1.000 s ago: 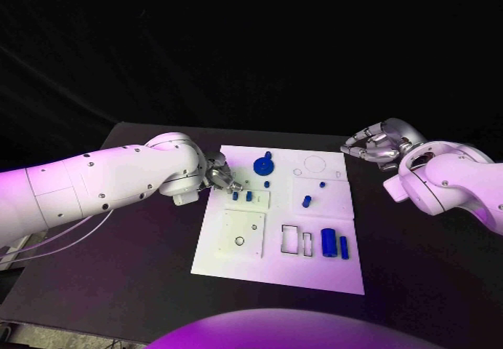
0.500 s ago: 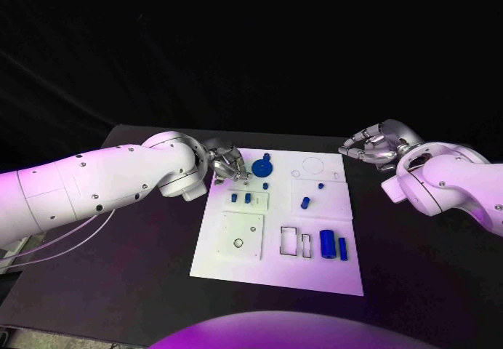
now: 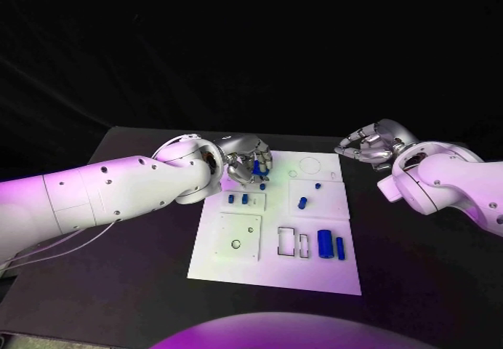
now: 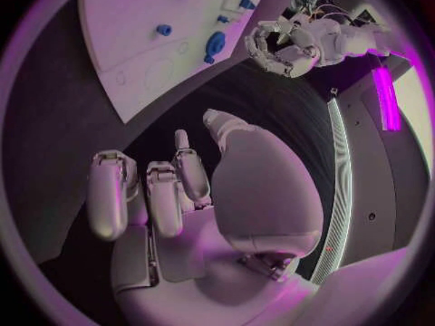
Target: Assemble the parts on the task board
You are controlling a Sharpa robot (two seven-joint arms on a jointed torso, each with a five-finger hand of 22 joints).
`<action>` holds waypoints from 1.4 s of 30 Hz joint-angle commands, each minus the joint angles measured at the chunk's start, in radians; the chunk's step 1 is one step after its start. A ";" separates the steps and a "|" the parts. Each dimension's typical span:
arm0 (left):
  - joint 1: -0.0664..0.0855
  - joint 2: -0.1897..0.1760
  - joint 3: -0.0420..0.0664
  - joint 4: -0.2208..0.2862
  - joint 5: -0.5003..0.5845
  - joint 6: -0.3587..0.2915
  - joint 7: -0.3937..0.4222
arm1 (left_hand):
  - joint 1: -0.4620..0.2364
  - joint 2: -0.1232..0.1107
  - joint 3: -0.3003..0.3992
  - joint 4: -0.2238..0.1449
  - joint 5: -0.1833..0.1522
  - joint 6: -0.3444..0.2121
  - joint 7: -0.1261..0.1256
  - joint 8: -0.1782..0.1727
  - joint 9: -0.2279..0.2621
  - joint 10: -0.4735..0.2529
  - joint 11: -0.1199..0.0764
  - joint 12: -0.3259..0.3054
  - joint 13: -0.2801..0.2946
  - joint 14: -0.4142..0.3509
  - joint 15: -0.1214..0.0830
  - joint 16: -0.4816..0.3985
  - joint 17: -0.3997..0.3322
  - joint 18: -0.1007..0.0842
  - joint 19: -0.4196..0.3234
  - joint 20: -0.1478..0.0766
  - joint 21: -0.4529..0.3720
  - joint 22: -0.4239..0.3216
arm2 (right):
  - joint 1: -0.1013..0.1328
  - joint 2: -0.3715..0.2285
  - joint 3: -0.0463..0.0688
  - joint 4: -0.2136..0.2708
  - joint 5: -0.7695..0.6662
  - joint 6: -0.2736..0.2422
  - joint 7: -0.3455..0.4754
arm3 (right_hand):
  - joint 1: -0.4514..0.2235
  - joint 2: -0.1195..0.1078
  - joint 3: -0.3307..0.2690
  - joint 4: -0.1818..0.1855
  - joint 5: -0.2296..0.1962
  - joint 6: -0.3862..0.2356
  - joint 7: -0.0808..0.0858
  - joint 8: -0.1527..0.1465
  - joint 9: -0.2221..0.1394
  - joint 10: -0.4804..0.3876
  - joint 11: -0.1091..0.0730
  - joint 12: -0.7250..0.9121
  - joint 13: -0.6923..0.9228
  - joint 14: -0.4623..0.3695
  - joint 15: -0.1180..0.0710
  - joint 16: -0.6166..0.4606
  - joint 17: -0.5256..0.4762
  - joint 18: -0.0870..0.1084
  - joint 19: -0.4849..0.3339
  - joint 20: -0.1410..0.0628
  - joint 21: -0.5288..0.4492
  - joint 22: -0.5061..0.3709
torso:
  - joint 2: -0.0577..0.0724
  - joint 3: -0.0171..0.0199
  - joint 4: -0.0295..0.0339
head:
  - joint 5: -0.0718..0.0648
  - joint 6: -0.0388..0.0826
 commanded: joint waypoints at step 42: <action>-0.014 0.125 -0.009 -0.135 -0.284 0.184 -0.087 | 0.031 0.003 0.067 -0.014 -0.091 0.097 0.026 -0.119 -0.042 0.062 -0.007 -0.112 -0.140 0.132 -0.015 0.331 0.158 -0.045 0.156 -0.014 0.421 0.289 | -0.001 0.009 0.000 0.000 0.003 -0.007 0.021 | -0.008 0.000 0.013 -0.005 0.010 -0.010 -0.002 0.002 0.004 -0.018 -0.002 -0.017 -0.008 0.088 -0.008 -0.005 0.211 0.020 -0.003 -0.005 -0.009 0.168 | -0.002 0.0015 0.0011 | -0.001 -0.009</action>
